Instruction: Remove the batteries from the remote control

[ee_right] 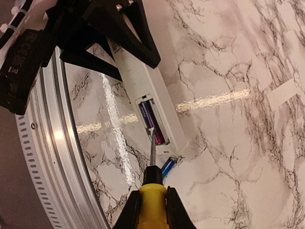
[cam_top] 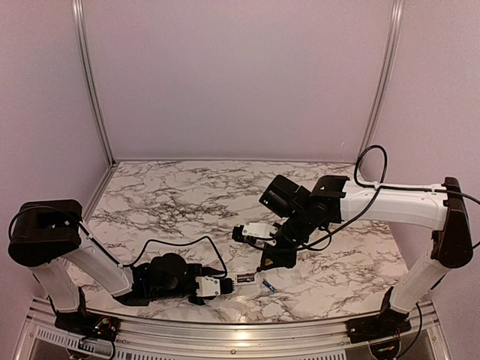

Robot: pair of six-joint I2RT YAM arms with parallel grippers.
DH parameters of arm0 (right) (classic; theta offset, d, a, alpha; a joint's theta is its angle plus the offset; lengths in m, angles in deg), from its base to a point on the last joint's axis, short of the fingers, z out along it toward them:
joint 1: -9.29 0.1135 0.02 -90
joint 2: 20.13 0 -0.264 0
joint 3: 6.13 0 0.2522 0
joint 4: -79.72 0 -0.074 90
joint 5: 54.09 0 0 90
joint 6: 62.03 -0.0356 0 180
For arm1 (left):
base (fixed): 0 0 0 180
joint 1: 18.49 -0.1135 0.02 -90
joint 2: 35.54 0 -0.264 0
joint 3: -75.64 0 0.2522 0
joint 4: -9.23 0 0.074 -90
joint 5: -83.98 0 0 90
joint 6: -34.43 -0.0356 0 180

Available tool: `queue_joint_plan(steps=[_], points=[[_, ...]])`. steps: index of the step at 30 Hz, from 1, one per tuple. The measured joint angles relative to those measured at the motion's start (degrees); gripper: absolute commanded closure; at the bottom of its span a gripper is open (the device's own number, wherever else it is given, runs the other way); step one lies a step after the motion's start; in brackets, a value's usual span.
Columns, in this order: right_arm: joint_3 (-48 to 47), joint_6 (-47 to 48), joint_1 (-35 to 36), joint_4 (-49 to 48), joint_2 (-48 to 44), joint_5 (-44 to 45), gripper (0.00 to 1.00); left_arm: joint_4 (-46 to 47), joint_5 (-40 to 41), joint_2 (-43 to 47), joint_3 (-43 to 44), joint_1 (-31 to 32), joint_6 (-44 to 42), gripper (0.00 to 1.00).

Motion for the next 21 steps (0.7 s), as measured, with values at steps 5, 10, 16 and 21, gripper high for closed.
queue_joint_plan(steps=[5,10,16,21], points=[[0.00,-0.02,0.00,-0.76,-0.79,0.37,1.00,-0.31,-0.02,0.00,0.00,0.00,0.02,1.00],[0.00,-0.02,0.00,-1.25,-0.79,0.87,1.00,-0.31,-0.02,0.00,0.00,0.00,0.04,1.00],[0.68,0.00,-0.02,-1.84,-0.70,0.79,1.00,-0.28,-0.20,0.00,0.00,0.00,0.09,1.00],[0.98,0.07,-0.02,-2.16,0.39,0.37,1.00,-0.33,-0.42,0.00,0.00,0.00,0.20,1.00]])
